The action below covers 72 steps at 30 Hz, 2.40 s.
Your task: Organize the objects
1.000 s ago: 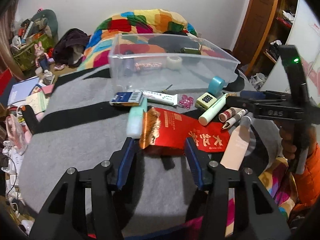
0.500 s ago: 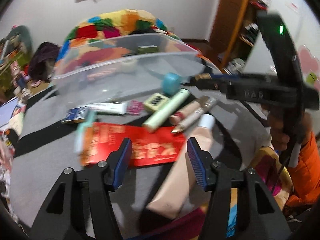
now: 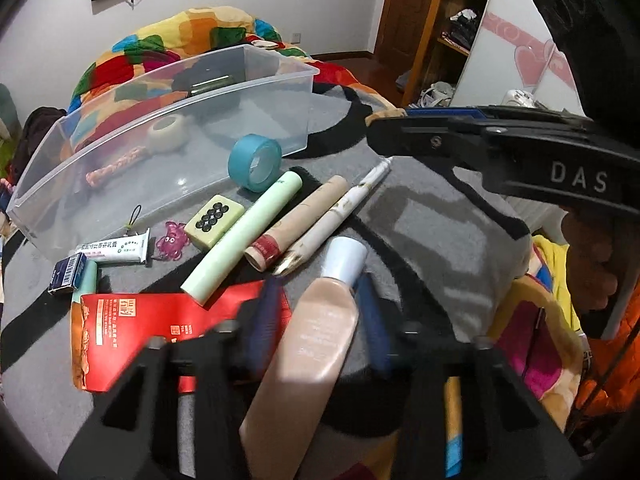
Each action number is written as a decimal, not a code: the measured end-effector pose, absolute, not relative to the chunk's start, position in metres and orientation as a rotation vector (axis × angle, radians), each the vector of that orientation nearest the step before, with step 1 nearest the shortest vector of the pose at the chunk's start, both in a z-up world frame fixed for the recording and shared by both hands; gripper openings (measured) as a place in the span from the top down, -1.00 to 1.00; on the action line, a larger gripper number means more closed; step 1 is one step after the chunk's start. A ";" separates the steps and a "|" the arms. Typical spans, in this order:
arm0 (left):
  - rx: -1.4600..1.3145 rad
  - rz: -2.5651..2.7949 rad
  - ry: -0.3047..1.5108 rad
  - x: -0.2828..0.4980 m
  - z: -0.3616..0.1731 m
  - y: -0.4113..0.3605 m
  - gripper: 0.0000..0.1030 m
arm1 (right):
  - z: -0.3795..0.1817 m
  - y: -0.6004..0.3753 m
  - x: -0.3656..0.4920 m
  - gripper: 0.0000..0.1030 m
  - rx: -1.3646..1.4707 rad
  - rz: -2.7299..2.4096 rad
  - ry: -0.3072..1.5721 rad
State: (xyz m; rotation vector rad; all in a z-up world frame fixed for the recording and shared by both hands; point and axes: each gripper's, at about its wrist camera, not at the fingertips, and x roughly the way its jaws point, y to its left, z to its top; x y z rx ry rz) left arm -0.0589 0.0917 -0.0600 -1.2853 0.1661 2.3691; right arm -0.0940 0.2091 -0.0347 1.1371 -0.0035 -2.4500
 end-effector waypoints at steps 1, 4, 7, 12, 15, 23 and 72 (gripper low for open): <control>-1.286 2.371 0.147 -0.059 -0.060 0.089 0.44 | -0.035 0.209 -0.094 0.28 1.137 -2.450 -0.005; -1.279 2.385 0.101 -0.057 -0.056 0.079 0.54 | -0.035 0.208 -0.094 0.28 1.137 -2.445 -0.009; -1.261 2.418 0.071 -0.053 -0.048 0.068 0.66 | -0.034 0.205 -0.095 0.28 1.132 -2.439 -0.014; -1.237 2.476 0.018 -0.049 -0.037 0.049 0.71 | -0.029 0.197 -0.096 0.28 1.112 -2.432 -0.007; -1.224 2.509 -0.019 -0.048 -0.030 0.036 0.71 | -0.026 0.194 -0.098 0.28 1.103 -2.430 -0.008; -1.122 2.628 -0.113 -0.051 0.001 0.003 0.75 | -0.015 0.184 -0.107 0.28 1.064 -2.434 -0.016; -1.373 2.590 -0.274 -0.048 -0.061 -0.046 -0.50 | -0.015 0.141 -0.165 0.00 1.108 -2.398 0.085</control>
